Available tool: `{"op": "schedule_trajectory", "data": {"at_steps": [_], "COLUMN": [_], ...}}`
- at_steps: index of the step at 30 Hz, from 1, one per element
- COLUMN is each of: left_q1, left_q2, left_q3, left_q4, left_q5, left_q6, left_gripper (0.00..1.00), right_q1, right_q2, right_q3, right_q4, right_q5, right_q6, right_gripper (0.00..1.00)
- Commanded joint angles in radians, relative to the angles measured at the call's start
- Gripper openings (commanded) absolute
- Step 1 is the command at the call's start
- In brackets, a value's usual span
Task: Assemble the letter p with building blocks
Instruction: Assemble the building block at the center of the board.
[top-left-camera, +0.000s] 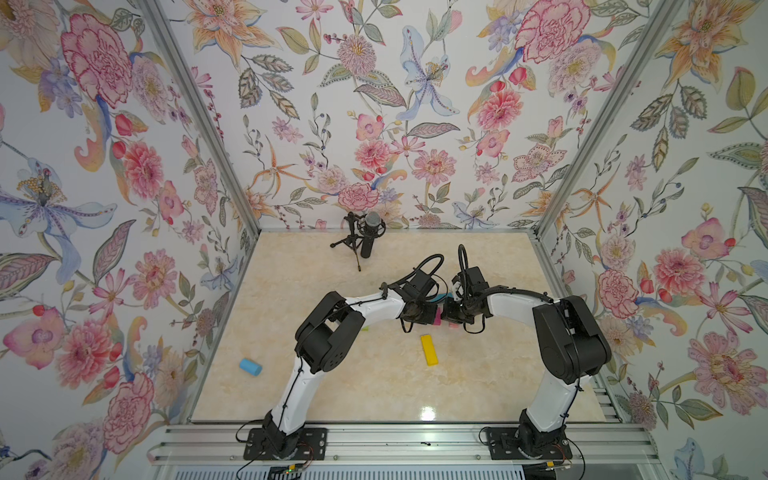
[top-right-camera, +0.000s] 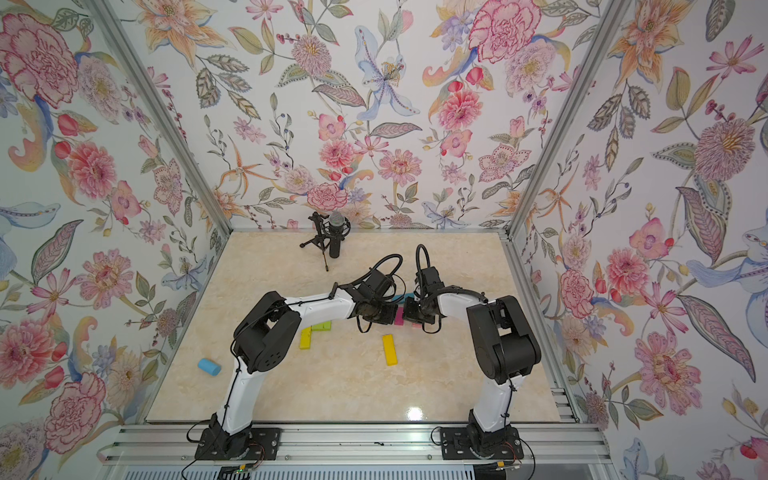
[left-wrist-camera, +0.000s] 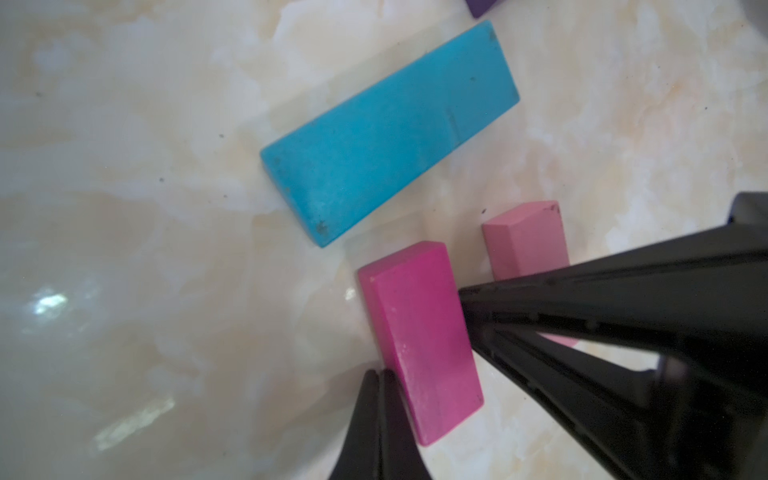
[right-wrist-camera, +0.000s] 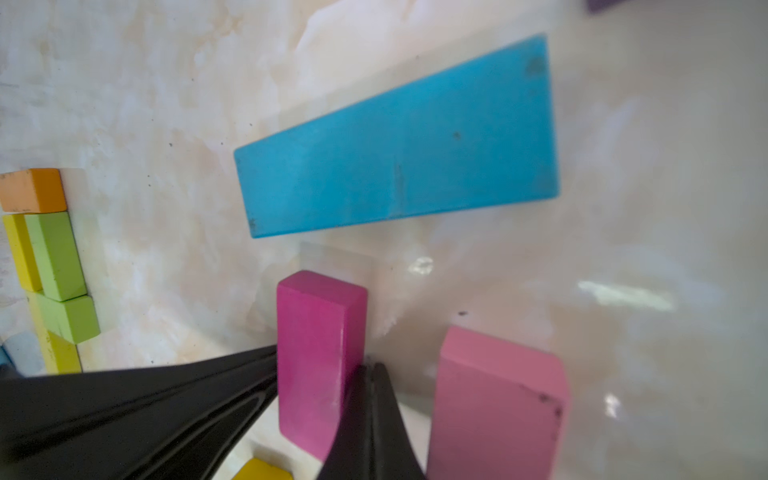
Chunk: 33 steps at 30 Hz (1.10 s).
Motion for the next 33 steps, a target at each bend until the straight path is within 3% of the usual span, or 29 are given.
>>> {"op": "schedule_trajectory", "data": {"at_steps": [1,21,33], "left_q1": [-0.036,0.063,0.074], "left_q2": [0.038,0.046,0.075], "left_q3": [0.017,0.004,0.044], "left_q4": [0.006,0.034,0.031], "left_q5": [0.058,0.062,0.078], "left_q6": [0.011,0.011,0.008], "left_gripper": [0.00,0.00,0.00], "right_q1": [0.022,0.035,0.027], "right_q2": [0.057,0.110,0.135], "right_q3": [0.024,0.073,0.108], "right_q4": [-0.012,-0.023,-0.028], "right_q5": [-0.053,-0.051,-0.066], "right_q6": [-0.018,-0.007,-0.012], "right_gripper": [0.00,0.00,0.00]}}
